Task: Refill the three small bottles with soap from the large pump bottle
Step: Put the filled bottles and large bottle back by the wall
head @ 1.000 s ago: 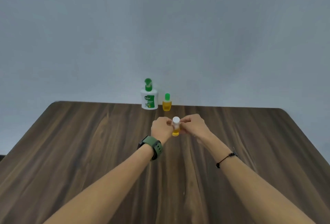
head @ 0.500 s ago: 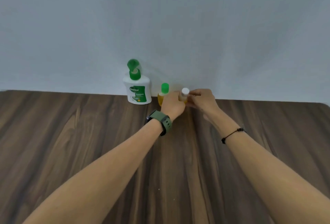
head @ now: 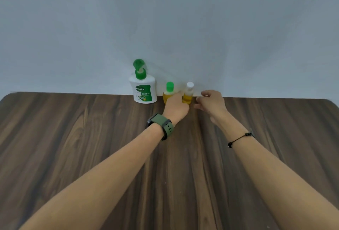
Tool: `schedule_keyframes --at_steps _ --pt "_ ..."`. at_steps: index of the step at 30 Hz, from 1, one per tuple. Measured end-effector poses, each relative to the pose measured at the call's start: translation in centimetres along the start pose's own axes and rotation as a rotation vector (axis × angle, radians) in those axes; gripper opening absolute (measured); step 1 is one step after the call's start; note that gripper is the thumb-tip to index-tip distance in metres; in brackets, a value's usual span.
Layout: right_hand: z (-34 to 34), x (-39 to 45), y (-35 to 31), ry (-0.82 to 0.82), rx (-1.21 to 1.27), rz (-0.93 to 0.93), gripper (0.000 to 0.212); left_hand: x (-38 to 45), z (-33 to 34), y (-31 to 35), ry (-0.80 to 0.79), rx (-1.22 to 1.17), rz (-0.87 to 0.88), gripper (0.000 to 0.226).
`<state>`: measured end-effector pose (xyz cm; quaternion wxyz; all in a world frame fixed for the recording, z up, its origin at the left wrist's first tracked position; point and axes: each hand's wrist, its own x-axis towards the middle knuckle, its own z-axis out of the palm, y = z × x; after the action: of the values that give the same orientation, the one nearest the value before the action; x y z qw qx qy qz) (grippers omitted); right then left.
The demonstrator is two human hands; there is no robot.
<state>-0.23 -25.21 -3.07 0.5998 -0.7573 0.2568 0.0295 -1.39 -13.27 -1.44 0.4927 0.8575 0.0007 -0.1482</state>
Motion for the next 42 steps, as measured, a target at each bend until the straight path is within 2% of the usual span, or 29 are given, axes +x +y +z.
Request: schedule_keyframes --at_steps 3,5,8,11,13,16,19,21,25,30,36,42 --pt "-1.1 -4.1 0.5 -0.049 -0.046 -0.045 0.033 -3.6 -1.7 -1.0 -0.022 -0.112 -0.059 0.048" --pt "-1.5 -8.3 1.6 -0.179 -0.134 -0.075 0.02 -7.6 -3.2 -2.5 -0.032 -0.16 -0.116 0.057" --pt "-1.9 -15.4 4.2 -0.448 -0.22 -0.05 0.014 -15.5 -5.2 -5.2 -0.032 -0.225 -0.202 0.055" --pt "-2.2 -22.2 7.0 -0.673 -0.284 -0.021 0.019 -24.2 -5.7 -8.3 -0.009 -0.294 -0.293 0.047" --pt "-2.4 -26.1 8.8 -0.776 -0.351 -0.022 0.02 -29.8 -5.0 -10.4 -0.034 -0.308 -0.353 0.042" --pt "-2.7 -30.8 11.0 -0.844 -0.485 -0.061 0.026 -36.6 -3.1 -13.5 -0.085 -0.295 -0.417 0.039" --pt "-3.1 -34.1 13.1 -0.821 -0.585 -0.091 0.03 -40.4 -0.7 -15.7 -0.149 -0.232 -0.405 0.043" --pt "-3.6 -35.6 14.3 -0.761 -0.596 -0.111 0.028 -41.5 0.7 -15.8 -0.165 -0.15 -0.309 0.048" --pt "-4.8 -37.8 16.0 -0.63 -0.489 -0.1 0.028 -42.0 2.3 -14.8 -0.128 0.051 -0.05 0.05" --pt "-4.6 -40.3 17.7 -0.52 -0.469 -0.162 0.042 -42.4 2.9 -14.5 -0.06 0.128 0.045 0.043" --pt "-4.1 -41.2 17.0 -0.367 -0.42 -0.275 0.04 -42.0 2.9 -14.0 0.037 0.066 0.067 0.037" --pt "-4.2 -39.0 12.3 -0.233 -0.352 -0.371 0.035 -38.4 1.4 -9.8 0.089 -0.089 0.141 0.032"
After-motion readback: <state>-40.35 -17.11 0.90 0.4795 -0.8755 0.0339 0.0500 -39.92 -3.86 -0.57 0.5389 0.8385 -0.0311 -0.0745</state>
